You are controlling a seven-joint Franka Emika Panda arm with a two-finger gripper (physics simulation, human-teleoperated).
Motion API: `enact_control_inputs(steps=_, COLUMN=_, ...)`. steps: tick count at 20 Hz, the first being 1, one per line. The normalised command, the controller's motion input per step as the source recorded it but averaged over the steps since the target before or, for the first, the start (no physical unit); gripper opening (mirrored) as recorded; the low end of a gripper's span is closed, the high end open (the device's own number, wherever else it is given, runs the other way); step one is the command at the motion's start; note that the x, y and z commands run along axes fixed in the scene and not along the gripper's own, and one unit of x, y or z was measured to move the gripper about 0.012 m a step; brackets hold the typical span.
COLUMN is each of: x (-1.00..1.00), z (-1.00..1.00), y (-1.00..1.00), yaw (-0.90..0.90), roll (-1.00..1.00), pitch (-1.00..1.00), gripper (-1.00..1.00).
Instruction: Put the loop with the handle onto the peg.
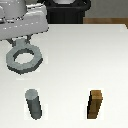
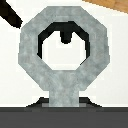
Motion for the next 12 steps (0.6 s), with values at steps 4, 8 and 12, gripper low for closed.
enact_control_inputs(steps=4, x=0.00, z=0.00, y=0.00, yaw=0.00, roll=0.00, pitch=0.00, gripper=-1.00)
enact_control_inputs(steps=8, x=0.75, z=0.00, y=0.00, yaw=0.00, roll=0.00, pitch=0.00, gripper=-1.00)
enact_control_inputs(steps=12, x=0.75, z=0.00, y=0.05, yaw=0.00, roll=0.00, pitch=0.00, gripper=-1.00)
